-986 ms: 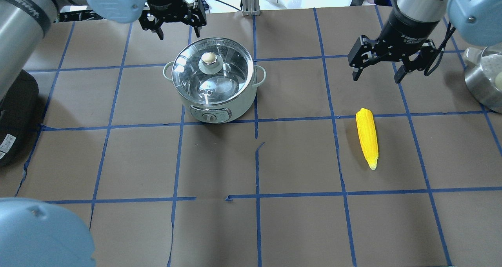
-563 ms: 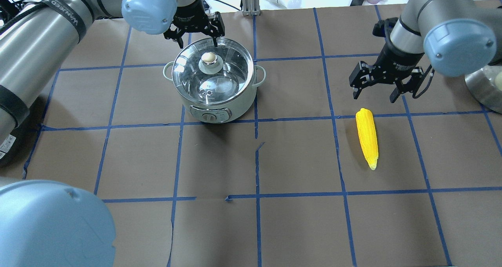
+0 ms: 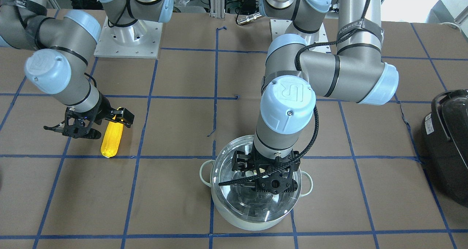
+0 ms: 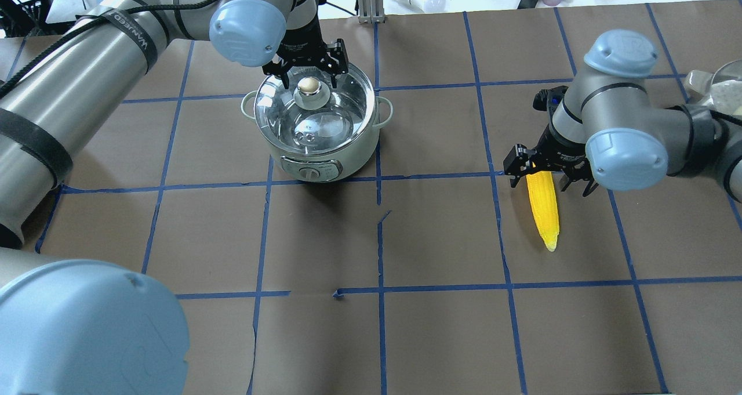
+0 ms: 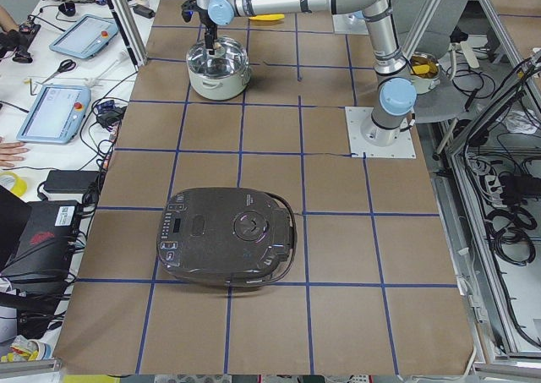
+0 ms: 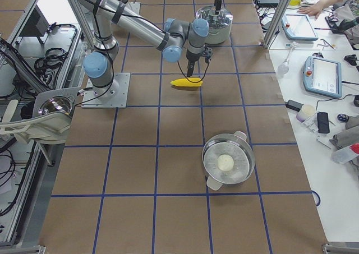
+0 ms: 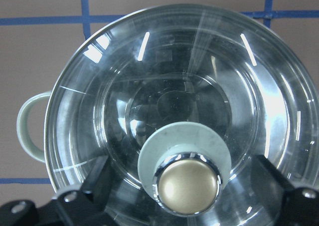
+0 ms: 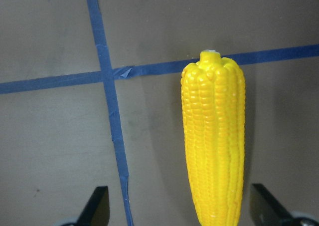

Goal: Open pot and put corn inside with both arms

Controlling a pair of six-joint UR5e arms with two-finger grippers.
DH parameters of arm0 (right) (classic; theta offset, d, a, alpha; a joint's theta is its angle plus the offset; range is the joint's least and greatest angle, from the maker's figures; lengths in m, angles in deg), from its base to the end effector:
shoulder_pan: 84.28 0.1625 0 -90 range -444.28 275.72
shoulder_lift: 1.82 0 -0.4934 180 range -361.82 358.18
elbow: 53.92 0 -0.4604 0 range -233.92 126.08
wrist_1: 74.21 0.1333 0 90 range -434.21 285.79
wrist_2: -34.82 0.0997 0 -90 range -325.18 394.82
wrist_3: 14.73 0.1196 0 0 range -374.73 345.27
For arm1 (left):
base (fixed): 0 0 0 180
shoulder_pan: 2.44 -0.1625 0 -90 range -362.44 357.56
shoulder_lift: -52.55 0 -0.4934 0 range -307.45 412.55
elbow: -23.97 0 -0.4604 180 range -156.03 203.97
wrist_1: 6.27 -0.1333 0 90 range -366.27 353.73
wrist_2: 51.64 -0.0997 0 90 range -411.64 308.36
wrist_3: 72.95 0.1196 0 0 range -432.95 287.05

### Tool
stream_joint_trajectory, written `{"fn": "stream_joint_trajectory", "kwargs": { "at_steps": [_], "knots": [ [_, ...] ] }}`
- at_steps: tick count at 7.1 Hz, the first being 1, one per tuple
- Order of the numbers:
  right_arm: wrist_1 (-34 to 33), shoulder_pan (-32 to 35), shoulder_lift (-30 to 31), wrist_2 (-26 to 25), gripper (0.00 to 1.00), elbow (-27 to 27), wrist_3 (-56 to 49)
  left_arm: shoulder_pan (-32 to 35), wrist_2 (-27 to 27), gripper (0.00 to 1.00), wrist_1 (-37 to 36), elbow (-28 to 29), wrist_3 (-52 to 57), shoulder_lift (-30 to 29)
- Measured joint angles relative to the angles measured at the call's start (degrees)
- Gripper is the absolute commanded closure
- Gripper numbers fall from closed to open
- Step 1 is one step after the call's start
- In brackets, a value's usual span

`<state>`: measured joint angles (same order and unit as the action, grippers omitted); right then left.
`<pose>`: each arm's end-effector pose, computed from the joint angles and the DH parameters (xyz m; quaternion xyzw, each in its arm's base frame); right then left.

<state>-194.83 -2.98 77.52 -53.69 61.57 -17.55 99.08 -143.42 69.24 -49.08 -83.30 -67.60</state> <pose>0.0515 -0.5650 0.2472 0.0519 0.9974 0.0467 0.0178 -0.2864 -0.7565 0.3667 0.0100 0.9998 -0.0140 0.0131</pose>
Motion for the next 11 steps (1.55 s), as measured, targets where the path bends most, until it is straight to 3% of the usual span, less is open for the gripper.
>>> {"fn": "stream_joint_trajectory", "kwargs": {
  "at_steps": [1,2,5,7,8,11],
  "knots": [
    [-2.40,-0.06,-0.53,-1.09,0.00,1.42,-0.64,0.27,-0.09,0.71,-0.01,-0.10,0.17,-0.05],
    [-3.96,-0.12,-1.86,-1.83,0.00,2.40,-0.82,0.37,-0.13,0.96,0.01,-0.16,0.39,-0.05],
    [-6.48,-0.20,-5.00,-1.92,0.02,2.91,-0.65,0.18,-0.50,1.00,0.07,0.12,0.88,1.46],
    [-8.55,-0.25,-5.86,-2.02,0.62,2.97,-0.67,-1.11,-0.69,1.00,0.38,1.51,0.94,3.46],
    [-9.29,-0.26,-5.98,-1.90,1.00,2.98,-0.66,-3.27,-0.60,1.00,0.86,1.81,1.14,4.56],
    [-9.71,-0.27,-6.23,-2.18,1.00,1.99,-0.83,-13.81,-0.50,1.00,5.45,0.54,8.82,7.21]
  ]
}}
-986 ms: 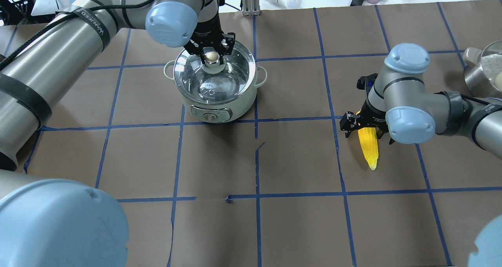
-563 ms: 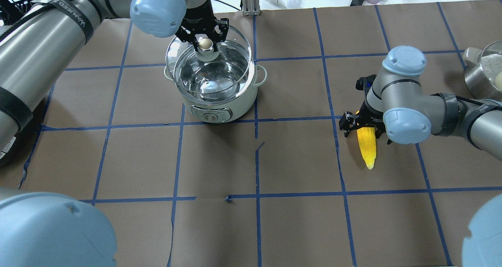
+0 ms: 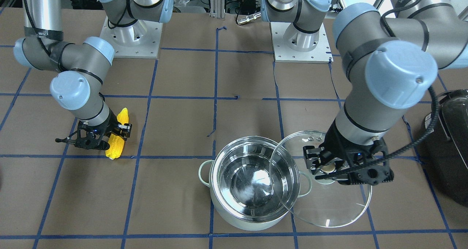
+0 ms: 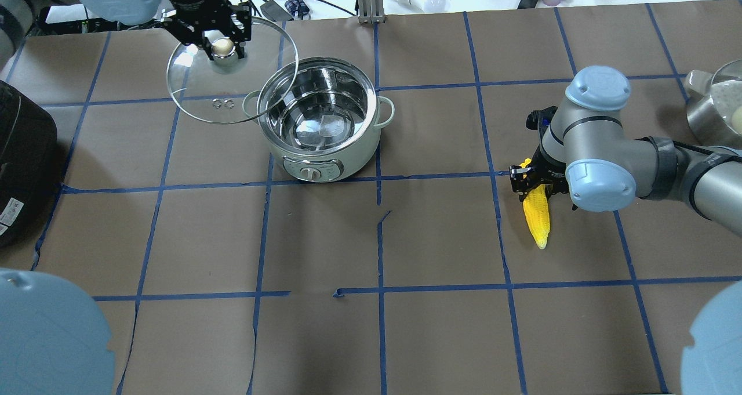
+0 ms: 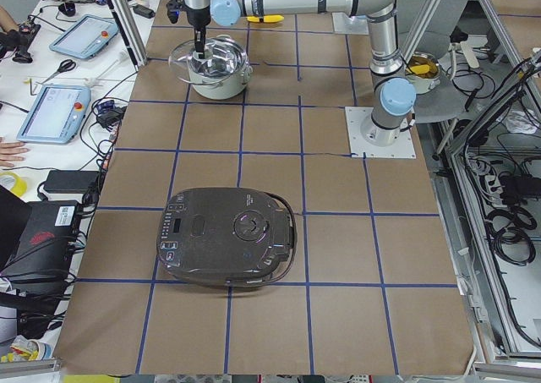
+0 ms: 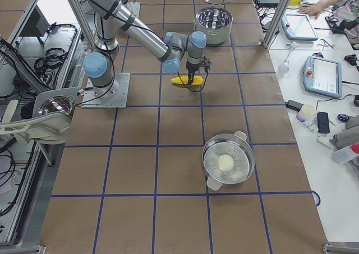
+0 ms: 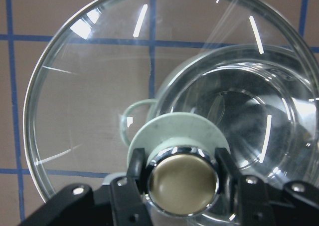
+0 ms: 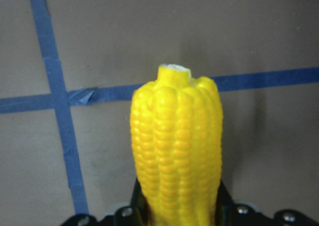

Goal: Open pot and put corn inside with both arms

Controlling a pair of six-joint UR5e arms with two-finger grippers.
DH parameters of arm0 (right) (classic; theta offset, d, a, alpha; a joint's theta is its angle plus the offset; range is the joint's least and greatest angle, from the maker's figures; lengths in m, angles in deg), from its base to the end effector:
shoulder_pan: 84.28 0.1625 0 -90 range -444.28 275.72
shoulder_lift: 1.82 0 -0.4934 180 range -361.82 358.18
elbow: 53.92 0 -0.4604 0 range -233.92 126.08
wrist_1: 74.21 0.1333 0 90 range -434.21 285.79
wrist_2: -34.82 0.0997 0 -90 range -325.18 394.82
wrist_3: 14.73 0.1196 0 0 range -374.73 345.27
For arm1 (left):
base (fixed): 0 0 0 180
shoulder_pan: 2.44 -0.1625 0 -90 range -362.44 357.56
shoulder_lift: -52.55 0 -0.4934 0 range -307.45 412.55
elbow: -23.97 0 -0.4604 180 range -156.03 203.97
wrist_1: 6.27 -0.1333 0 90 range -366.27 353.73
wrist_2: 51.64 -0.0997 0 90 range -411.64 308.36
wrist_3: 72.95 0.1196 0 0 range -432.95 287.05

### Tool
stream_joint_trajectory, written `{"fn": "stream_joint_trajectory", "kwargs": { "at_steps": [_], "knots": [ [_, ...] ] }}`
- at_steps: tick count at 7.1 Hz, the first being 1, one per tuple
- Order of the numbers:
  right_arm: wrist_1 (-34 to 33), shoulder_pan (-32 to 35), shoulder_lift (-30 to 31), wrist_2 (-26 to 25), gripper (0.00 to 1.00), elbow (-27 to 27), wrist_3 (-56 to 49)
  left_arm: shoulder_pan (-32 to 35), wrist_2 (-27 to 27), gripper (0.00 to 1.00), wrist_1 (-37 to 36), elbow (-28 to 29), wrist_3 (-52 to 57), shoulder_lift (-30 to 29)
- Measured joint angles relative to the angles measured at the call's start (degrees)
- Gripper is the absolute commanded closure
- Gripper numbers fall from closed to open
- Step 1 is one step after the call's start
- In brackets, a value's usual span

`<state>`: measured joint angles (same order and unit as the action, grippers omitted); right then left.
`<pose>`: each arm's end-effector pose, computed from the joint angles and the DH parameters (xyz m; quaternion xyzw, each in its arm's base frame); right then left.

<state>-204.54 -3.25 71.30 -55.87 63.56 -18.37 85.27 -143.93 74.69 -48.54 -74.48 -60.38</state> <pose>0.0424 -0.5772 0.1864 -0.0463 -0.9983 -0.0356 0.0021 -0.0981 -0.7621 0.4603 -0.0339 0.9987 -0.0313 0.0202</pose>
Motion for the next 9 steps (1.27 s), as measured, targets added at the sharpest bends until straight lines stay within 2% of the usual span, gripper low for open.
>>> {"fn": "stream_joint_trajectory", "kwargs": {
  "at_steps": [2,4,6,7,9],
  "knots": [
    [3.28,0.77,0.47,0.31,1.00,-6.44,1.43,-7.57,-0.72,1.00,0.95,-6.26,9.75,2.36],
    [11.86,6.75,0.06,0.44,1.00,-18.72,6.92,-13.40,-1.25,1.00,-2.18,-13.81,15.64,4.53],
    [19.04,13.75,-3.96,0.36,1.00,-30.87,14.11,-18.54,0.88,1.00,-15.10,-25.13,20.89,5.80],
    [19.74,17.05,-6.97,0.44,1.00,-35.43,17.82,-19.53,1.55,1.00,-21.19,-30.31,21.65,6.08],
    [19.63,25.04,-13.05,0.40,1.00,-44.23,22.38,-20.24,2.49,1.00,-26.72,-35.88,22.33,5.73]
  ]
}}
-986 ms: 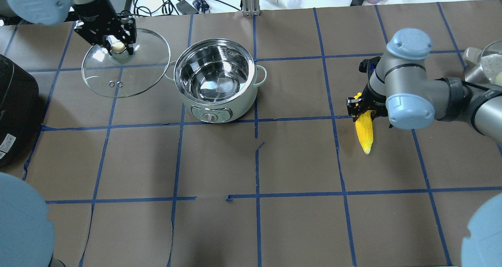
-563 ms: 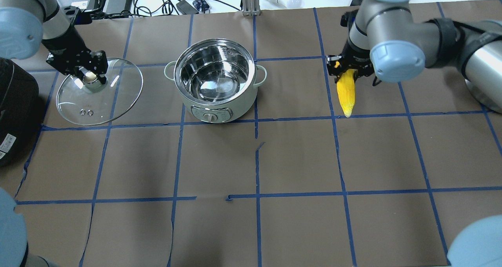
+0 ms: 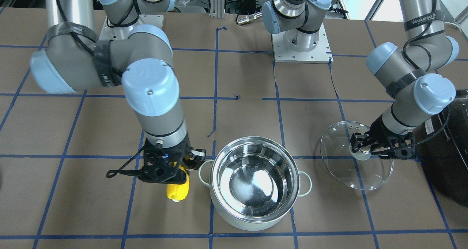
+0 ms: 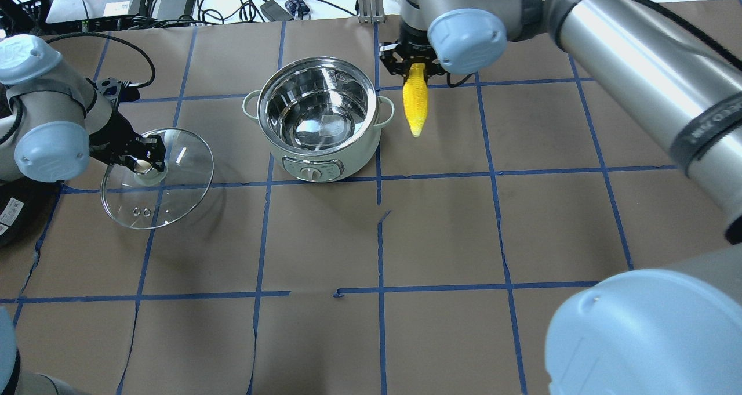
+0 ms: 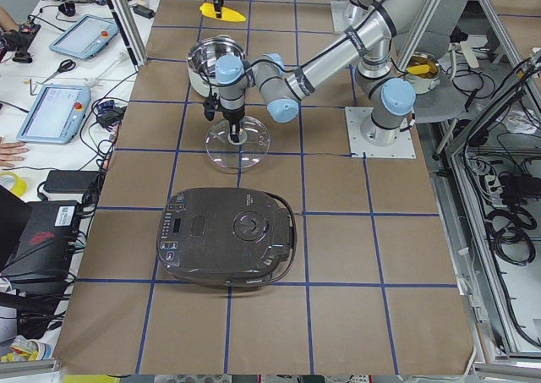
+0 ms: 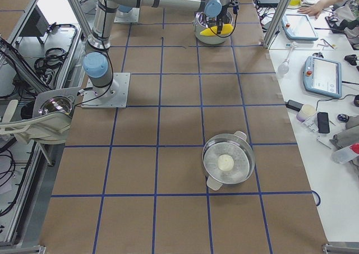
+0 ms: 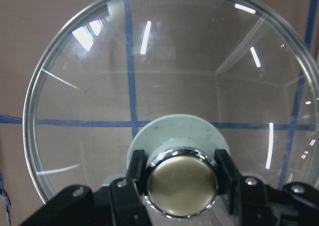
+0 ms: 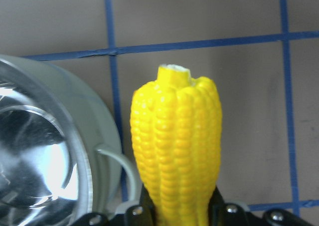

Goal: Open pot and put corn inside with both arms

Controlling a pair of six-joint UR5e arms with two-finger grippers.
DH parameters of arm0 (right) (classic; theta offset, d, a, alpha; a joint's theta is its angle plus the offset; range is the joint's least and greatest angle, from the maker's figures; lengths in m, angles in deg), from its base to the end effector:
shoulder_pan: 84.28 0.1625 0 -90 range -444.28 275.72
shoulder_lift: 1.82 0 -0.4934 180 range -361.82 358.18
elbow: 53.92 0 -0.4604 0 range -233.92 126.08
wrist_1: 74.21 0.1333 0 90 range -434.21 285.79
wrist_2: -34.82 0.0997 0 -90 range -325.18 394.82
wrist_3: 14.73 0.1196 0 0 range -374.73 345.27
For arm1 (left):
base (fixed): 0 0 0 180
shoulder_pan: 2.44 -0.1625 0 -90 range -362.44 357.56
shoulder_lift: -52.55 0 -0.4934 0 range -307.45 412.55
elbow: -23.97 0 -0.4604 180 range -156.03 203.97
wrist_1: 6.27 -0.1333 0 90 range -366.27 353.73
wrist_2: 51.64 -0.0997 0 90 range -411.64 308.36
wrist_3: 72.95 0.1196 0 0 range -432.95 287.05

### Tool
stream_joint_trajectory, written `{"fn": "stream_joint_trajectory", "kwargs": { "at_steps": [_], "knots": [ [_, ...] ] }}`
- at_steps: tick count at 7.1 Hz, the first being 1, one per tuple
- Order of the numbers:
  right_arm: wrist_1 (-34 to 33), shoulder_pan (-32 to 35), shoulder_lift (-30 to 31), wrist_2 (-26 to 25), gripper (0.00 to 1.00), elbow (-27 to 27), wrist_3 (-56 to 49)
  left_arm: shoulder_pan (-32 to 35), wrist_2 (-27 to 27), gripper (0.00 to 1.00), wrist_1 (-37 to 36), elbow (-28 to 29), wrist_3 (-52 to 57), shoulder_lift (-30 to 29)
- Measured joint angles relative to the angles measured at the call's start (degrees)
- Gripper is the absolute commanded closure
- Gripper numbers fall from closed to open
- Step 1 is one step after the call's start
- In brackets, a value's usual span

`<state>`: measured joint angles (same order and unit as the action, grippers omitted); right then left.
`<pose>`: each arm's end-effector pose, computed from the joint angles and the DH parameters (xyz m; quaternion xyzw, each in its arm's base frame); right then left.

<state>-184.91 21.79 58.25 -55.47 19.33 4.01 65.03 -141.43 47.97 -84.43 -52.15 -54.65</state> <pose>0.3514 -0.7406 0.3796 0.0234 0.9976 -0.0633 0.0172 0.1141 -0.6242 0.2465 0.0151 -0.9999 0.0020 0.0012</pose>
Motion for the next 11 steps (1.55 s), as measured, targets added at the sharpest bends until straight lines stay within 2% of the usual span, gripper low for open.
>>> {"fn": "stream_joint_trajectory", "kwargs": {
  "at_steps": [3,4,5,6,7,9,11],
  "knots": [
    [-0.71,5.79,-5.75,0.18,1.00,-7.20,3.68,-0.33,1.04,1.00,-8.14,-4.82,0.71,-0.74],
    [-0.84,7.02,-6.33,0.18,1.00,-8.30,3.87,-0.46,1.07,0.01,-9.25,-5.16,0.92,-0.90],
    [-2.39,7.90,-7.16,0.24,1.00,-8.93,3.90,-0.80,1.01,0.00,-9.70,-5.20,1.52,-0.95],
    [-5.27,8.25,-8.47,0.73,0.69,-9.21,3.90,-1.33,0.85,0.00,-9.88,-5.04,2.79,-0.87],
    [-6.79,8.38,-9.50,1.38,0.01,-9.18,3.87,-1.82,0.69,0.00,-9.39,-4.22,3.82,-0.48],
    [-7.57,8.44,-9.93,1.81,0.00,-8.98,3.91,-1.70,0.69,0.00,-2.01,0.21,4.16,1.73],
    [-7.22,8.41,-9.02,1.85,0.00,-8.83,3.94,0.21,1.00,0.00,12.52,7.82,3.42,6.45]
  ]
}}
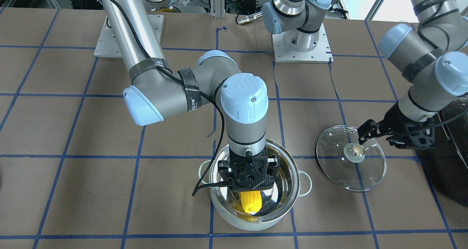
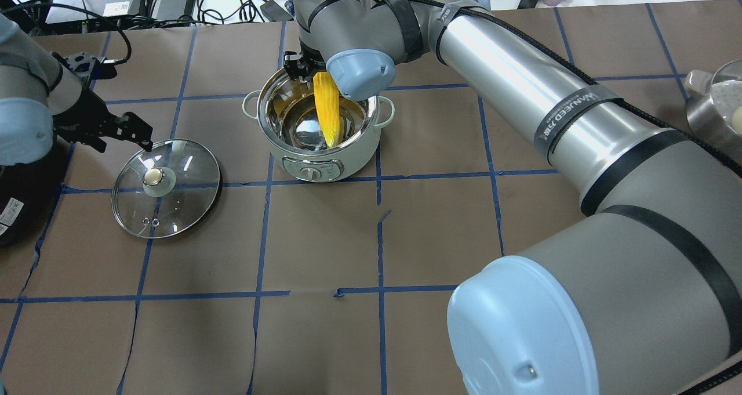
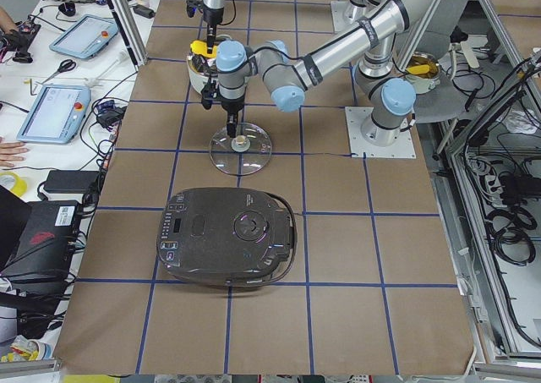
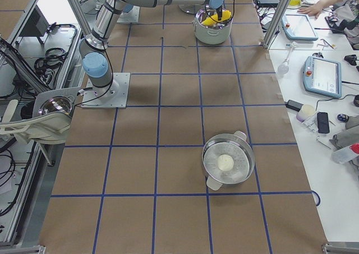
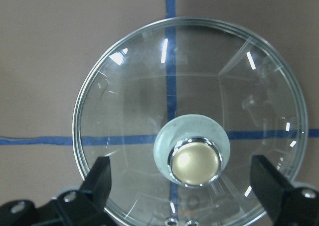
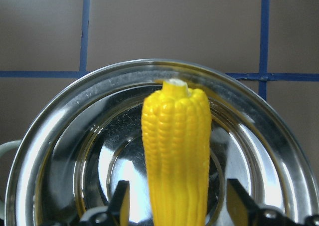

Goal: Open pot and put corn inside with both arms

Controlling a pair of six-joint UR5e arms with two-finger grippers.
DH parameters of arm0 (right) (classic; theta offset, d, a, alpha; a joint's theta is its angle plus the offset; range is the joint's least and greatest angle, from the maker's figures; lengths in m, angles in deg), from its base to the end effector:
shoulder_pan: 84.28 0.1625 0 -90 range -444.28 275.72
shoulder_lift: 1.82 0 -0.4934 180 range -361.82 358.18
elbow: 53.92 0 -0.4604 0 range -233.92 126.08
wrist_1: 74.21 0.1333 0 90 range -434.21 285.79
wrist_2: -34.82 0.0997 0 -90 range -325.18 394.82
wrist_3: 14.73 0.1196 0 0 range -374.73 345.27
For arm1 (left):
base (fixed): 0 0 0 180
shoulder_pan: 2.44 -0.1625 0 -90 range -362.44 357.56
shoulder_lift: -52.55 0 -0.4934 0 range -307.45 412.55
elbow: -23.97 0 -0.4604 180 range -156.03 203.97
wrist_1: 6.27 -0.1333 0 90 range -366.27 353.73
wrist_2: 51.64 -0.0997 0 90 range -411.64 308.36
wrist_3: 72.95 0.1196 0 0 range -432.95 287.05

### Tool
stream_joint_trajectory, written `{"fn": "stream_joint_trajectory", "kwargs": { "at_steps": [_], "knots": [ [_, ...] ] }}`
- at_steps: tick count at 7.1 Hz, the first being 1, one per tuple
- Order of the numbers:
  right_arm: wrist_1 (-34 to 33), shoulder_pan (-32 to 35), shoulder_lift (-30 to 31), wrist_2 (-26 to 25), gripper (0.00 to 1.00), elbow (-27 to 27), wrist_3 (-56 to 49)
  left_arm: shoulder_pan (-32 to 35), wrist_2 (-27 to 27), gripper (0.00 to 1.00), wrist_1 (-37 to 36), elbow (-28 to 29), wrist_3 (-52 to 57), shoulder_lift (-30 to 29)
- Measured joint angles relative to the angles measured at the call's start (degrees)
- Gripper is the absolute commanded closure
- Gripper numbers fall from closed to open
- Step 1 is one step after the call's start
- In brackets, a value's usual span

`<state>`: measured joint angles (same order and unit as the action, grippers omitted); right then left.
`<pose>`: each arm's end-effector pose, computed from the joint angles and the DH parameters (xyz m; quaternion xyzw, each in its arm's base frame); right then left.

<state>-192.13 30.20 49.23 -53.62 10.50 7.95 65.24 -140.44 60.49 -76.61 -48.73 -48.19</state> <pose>0.4909 -0.7485 0.3491 -0.0173 0.9917 -0.1106 0.0630 0.1115 -0.6293 0.3637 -0.0168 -0.9997 0.0195 0.0030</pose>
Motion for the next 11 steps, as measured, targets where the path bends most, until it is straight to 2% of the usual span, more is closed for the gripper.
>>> {"fn": "stream_joint_trajectory", "kwargs": {
  "at_steps": [2,4,6,9,11],
  "knots": [
    [4.55,-0.38,3.07,-0.16,0.00,0.50,-0.05,5.66,0.11,0.00,12.80,8.31,-6.83,4.79],
    [12.98,-3.13,10.05,-0.62,0.00,2.81,-0.26,15.81,-0.47,0.00,18.34,13.84,-20.24,7.31],
    [18.62,-10.71,18.80,-0.41,0.00,9.32,-6.53,23.17,-2.04,0.00,20.25,14.75,-28.25,9.43],
    [19.54,-18.28,30.82,-0.82,0.00,22.63,-17.61,25.64,-2.38,0.00,21.39,12.47,-30.38,12.83],
    [23.01,-19.59,34.82,-1.84,0.00,25.06,-19.98,25.68,-2.50,0.00,22.65,12.03,-30.45,14.06]
  ]
}}
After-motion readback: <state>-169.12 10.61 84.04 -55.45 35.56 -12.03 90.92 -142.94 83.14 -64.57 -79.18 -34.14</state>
